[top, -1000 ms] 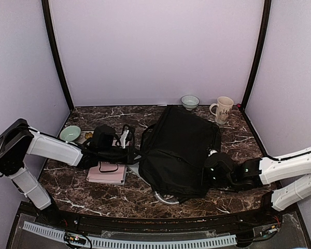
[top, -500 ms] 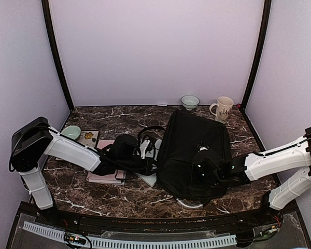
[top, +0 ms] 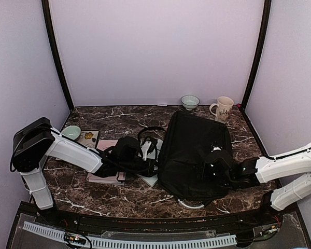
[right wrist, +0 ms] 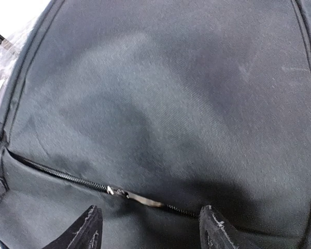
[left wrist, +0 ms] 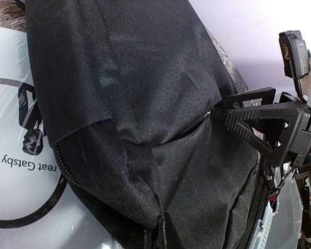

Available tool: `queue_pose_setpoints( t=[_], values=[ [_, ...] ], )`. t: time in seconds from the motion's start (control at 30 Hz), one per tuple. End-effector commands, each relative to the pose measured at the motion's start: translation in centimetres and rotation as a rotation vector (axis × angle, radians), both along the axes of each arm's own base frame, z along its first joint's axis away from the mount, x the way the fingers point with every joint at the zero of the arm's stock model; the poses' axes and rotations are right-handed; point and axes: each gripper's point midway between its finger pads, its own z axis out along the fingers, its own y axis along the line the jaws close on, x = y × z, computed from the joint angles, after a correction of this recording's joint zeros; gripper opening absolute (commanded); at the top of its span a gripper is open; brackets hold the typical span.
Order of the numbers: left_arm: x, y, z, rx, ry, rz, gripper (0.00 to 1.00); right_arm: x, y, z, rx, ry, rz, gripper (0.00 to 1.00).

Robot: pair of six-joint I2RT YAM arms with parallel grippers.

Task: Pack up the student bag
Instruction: Zip the upper front pocket of the student bag.

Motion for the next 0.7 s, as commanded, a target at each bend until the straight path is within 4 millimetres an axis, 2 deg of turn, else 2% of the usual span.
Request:
queue_pose_setpoints(
  t=[0.0, 0.17, 0.4, 0.47, 0.53, 0.67],
  values=[
    [-0.2, -0.2, -0.1, -0.003, -0.012, -0.011, 0.00, 1.1, 0.6, -0.1, 0.029, -0.025, 0.023, 0.65],
    [-0.2, -0.1, -0.8, 0.016, -0.010, -0.015, 0.00, 1.6, 2.1, -0.7, 0.067, -0.018, 0.086, 0.65],
    [-0.1, -0.1, -1.7, 0.035, -0.006, -0.017, 0.00, 0.0, 3.5, -2.4, 0.085, 0.095, 0.177, 0.63],
    [-0.2, -0.1, -1.8, 0.039, -0.005, -0.020, 0.00, -0.7, 3.7, -2.8, 0.086, 0.130, 0.210, 0.59],
    [-0.2, -0.1, -1.9, 0.042, -0.006, -0.021, 0.00, -1.3, 3.3, -3.0, 0.065, 0.156, 0.217, 0.59],
    [-0.3, 0.1, -2.1, 0.040, -0.008, -0.020, 0.00, -0.8, 0.8, -3.2, -0.059, 0.179, 0.124, 0.64]
  ],
)
